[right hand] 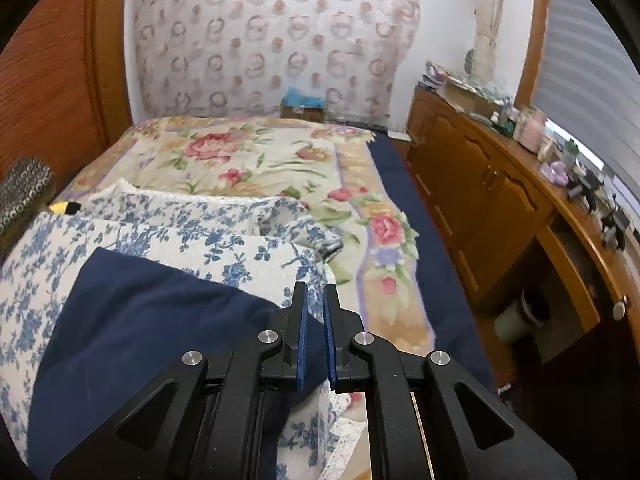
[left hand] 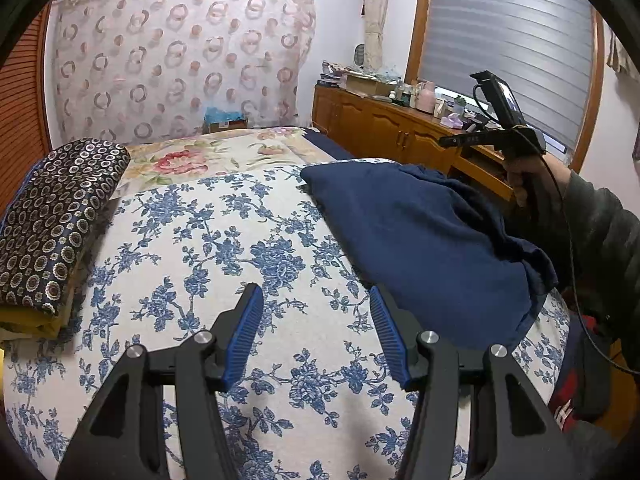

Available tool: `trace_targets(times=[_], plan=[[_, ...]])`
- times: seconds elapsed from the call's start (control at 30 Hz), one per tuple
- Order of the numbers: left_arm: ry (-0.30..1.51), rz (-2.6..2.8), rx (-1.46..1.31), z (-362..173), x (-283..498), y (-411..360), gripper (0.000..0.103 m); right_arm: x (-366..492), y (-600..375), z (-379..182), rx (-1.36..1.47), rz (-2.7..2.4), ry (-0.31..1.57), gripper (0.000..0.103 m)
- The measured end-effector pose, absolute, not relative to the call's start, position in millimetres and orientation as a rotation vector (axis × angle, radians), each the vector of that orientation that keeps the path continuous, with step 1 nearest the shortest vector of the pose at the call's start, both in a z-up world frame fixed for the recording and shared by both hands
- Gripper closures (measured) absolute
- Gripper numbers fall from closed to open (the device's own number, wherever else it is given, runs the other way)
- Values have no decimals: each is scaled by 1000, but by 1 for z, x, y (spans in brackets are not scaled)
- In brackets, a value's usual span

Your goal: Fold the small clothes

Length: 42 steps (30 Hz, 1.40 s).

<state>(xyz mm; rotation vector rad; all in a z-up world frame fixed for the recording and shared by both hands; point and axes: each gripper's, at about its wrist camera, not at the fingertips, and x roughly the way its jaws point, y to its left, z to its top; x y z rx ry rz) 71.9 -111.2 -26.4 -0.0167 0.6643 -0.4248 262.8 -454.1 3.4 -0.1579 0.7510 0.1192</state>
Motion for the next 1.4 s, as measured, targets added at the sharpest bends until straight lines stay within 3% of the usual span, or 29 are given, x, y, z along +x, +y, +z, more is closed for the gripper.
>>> trace_targets(times=[0.1,0.17,0.43,0.5,0.57,0.73,1.0,1.1,1.4], plan=[[668,-432,-16,-27,72,-115,48,258,-449,3,-169,156,765,78],[670,-437,-12,-27,72,-117,48,259,-440,-5,-157,213,805,58],[691,-475,5,-32,70,-131,48,273,-421,-52,-147,258,946,57],[697,-486,8,-33,69,-136,48,272,-420,-55,-139,280,944,64],[704,-496,13,-35,68,-141,48,269,-420,-53,-138,304,934,91],[725,-520,25,-41,67,-153,48,258,-425,-40,-170,316,870,100],[747,-546,45,-46,64,-165,48,260,-455,-22,-134,131,813,99],[753,-550,50,-47,63,-168,48,255,-452,-19,-162,117,823,83],[757,-569,61,-47,59,-177,48,151,-435,1,-189,242,744,70]])
